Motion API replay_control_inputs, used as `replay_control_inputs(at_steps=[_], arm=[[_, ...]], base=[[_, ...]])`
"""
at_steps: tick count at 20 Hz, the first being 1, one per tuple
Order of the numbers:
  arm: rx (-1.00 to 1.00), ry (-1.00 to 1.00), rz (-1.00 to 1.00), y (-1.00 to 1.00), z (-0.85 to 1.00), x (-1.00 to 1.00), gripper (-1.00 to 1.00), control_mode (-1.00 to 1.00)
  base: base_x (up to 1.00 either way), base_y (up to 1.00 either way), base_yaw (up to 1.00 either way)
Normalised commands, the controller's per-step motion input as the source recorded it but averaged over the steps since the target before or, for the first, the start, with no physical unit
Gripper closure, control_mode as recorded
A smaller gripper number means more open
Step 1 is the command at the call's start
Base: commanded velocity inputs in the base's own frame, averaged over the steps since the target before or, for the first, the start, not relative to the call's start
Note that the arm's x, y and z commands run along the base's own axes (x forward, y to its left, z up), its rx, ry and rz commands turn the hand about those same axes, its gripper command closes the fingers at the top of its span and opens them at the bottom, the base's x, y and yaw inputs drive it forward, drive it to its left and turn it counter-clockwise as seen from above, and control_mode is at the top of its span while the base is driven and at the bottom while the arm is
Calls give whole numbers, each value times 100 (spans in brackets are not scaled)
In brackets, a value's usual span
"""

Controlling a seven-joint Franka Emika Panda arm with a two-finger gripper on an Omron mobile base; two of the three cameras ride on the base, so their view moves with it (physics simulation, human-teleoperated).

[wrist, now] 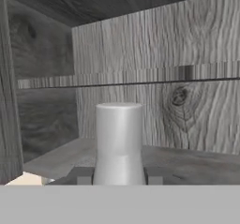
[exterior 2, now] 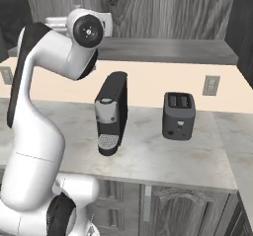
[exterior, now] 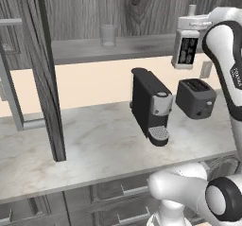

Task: There is a bowl on the dining counter. Grab a lemon wedge from the fridge and place it in the bowl. Then get the liquor bottle and glass cup from the cabinet and place them next to the bowl.

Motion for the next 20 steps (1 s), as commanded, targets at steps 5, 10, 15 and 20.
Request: replay_control_inputs(at_steps=[5,10,15,20], arm=[[0,0,17,0,-10,-87,100,-100],[0,0,10,3,-12,-58,100,100],[0,0,0,0,0,0,100,100],[0,0,0,0,0,0,100,100]], base=[[0,0,0],[-8,5,1],[-23,22,6],[-93,18,12]])
